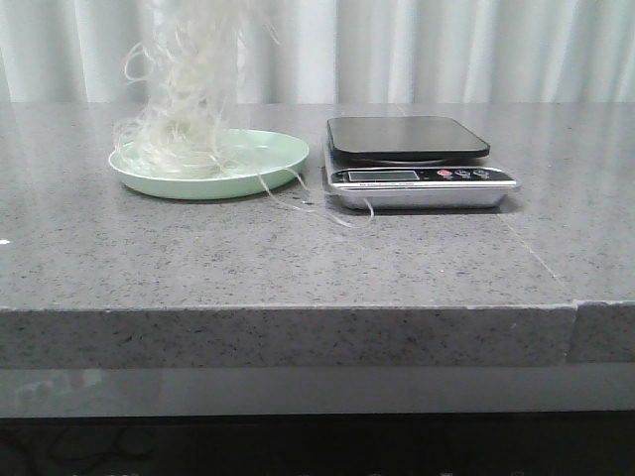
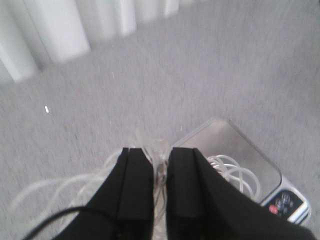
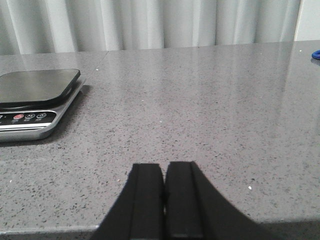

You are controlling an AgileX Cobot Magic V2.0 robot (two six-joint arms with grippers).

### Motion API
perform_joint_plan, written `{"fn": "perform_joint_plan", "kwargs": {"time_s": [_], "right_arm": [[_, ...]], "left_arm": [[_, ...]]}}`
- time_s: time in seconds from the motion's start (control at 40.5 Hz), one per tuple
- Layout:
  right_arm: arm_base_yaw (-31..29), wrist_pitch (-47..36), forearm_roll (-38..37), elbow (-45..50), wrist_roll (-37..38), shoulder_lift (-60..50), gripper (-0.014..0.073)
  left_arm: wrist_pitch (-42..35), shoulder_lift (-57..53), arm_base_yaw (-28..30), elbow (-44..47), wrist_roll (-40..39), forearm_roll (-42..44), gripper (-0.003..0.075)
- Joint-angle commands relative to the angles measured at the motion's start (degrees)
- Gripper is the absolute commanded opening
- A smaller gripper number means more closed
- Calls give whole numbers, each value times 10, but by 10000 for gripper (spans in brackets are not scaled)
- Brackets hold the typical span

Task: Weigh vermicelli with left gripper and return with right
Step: 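Carry the vermicelli with the left gripper over the scale pan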

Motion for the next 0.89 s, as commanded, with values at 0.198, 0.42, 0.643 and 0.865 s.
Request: {"fn": "perform_joint_plan", "kwargs": {"time_s": [0.198, 0.42, 0.643, 0.865], "right_arm": [[-2, -38, 0, -4, -1, -10, 151], [-2, -38, 0, -4, -1, -10, 151], [-2, -38, 0, -4, -1, -10, 151], [-2, -38, 0, -4, -1, -10, 151]], "left_arm": [[-113, -35, -3, -111, -6, -69, 145], [-204, -35, -3, -122, -6, -108, 144], [-245, -14, -3, -122, -6, -198, 145], [-245, 26, -38, -122, 19, -235, 145]]}}
